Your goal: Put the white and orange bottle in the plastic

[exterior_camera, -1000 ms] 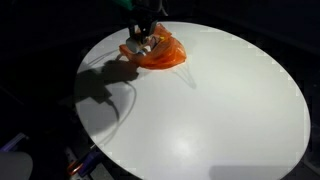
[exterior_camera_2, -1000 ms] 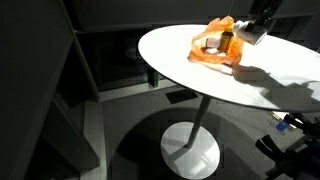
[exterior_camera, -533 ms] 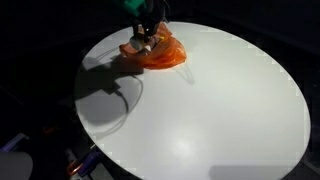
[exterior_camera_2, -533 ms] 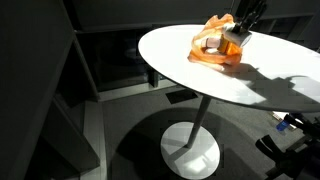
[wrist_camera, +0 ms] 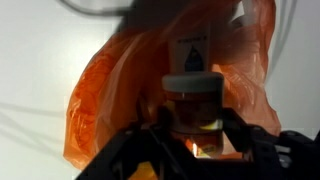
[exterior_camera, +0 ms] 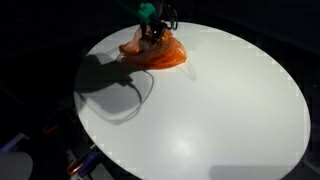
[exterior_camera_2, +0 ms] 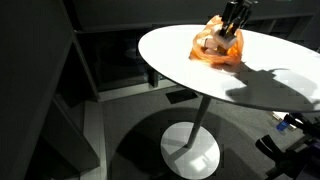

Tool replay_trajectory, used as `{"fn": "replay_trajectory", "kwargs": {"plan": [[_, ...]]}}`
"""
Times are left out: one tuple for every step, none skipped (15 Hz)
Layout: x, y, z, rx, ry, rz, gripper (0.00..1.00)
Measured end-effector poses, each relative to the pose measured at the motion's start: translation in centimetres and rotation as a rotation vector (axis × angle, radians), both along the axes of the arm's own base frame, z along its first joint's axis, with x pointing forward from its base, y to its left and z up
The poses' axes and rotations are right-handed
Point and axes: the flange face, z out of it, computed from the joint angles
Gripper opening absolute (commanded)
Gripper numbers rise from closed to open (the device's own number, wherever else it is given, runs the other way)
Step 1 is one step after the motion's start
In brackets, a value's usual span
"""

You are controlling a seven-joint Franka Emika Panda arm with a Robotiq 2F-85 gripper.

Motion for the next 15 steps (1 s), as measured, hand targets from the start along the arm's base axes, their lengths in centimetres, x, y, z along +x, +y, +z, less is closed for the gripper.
{"fn": "replay_trajectory", "kwargs": {"plan": [[0.3,-0.2,-0.5,-0.001,0.003,-0.004,0.83],[0.5,-0.4,-1.0,-0.002,0.008,-0.008,0.86],[0.7,-0.6,-1.5,-0.002,0.013,-0.011,0.92],[0.9,-0.8,-1.8,-0.004,0.017,-0.014,0.99],[1.0,-1.0,-1.9,-0.011,0.019,-0.015,1.00],[1.1,-1.2,-1.9,-0.019,0.019,-0.015,1.00],[1.1,-1.4,-1.8,-0.031,0.020,-0.019,1.00],[1.2,-1.7,-1.7,-0.045,0.024,-0.027,1.00],[1.1,-2.0,-1.4,-0.059,0.030,-0.036,1.00],[1.1,-2.4,-1.0,-0.078,0.043,-0.045,1.00],[0.9,-2.8,-0.4,-0.098,0.059,-0.055,1.00],[0.7,-3.2,0.4,-0.120,0.081,-0.066,1.00],[0.5,-3.6,1.3,-0.141,0.105,-0.075,1.00],[0.1,-4.1,2.2,-0.160,0.134,-0.086,1.00],[-0.3,-4.5,3.2,-0.180,0.162,-0.098,1.00]]}}
